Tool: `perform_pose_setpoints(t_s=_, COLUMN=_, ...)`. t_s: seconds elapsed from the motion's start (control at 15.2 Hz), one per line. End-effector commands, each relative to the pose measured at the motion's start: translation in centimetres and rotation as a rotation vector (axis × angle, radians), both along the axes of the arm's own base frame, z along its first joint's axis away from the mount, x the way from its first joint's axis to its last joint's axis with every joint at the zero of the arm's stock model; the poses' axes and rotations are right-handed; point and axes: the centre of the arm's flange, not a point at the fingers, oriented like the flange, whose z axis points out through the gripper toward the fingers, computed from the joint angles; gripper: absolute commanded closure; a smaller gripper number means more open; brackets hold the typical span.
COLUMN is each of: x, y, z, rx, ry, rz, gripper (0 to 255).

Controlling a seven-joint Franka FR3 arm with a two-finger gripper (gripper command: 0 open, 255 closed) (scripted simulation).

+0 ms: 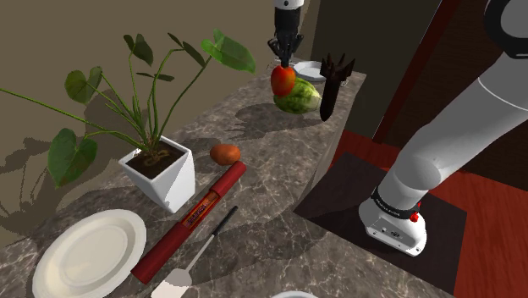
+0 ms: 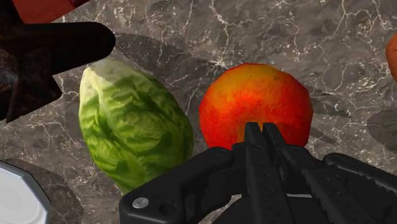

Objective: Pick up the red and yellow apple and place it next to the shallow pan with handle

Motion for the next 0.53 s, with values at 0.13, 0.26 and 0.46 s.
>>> perform_pose_setpoints(t_s=0.13, x=0.1, y=-5.1, z=0.1, rx=0.000, ry=0.000, rz=0.000, gripper=255)
perform_pose_setpoints(t_s=0.26, x=0.1, y=-7.7, z=0.1, rx=0.000, ry=0.000, rz=0.000, gripper=255)
perform_pose_setpoints(t_s=0.46, x=0.2, y=-11.7, z=0.1, rx=0.000, ry=0.000, rz=0.000, gripper=255)
